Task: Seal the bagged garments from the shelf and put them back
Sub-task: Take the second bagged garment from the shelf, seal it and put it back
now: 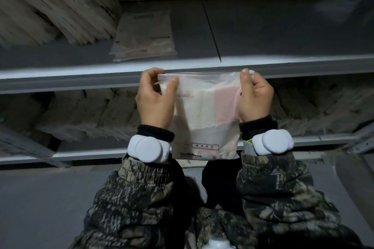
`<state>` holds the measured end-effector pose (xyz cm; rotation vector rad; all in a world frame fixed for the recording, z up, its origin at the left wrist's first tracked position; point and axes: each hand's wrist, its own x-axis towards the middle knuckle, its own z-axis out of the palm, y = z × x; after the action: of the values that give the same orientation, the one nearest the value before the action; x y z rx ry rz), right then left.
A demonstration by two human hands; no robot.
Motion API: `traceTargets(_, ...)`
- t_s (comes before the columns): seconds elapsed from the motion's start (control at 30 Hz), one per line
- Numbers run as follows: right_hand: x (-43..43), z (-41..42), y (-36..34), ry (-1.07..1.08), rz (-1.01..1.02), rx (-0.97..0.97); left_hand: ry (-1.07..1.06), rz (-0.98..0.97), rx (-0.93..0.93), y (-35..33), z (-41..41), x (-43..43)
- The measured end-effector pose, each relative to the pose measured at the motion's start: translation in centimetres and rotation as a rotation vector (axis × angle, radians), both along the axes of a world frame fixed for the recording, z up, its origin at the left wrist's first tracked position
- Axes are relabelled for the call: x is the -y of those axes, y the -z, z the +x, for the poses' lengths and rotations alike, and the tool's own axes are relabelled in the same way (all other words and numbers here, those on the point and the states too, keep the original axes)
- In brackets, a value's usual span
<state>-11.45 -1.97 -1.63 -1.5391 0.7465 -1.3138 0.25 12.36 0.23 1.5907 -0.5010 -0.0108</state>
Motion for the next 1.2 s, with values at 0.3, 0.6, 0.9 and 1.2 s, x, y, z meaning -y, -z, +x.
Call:
traceTargets(0.3,-0.6,-0.3,-0.6,-0.027,-0.119,0.046,-0.036,0.498,0.519,-2.0,-1.2,0.6)
traceTargets(0.6,-0.5,-0.6,-0.5,-0.118,-0.061,0.142,0.200,0.575,0.574,-3.0,-2.1,1.9)
traceTargets(0.9,-0.2,-0.8,-0.6,-0.084,0.022,0.262,0.222,0.400,0.639,-2.1,-2.2,2.6)
traceTargets(1.2,-0.3,-0.5,-0.7,-0.263,0.115,0.246,0.233,0.302,0.684,-1.5,-1.7,2.6)
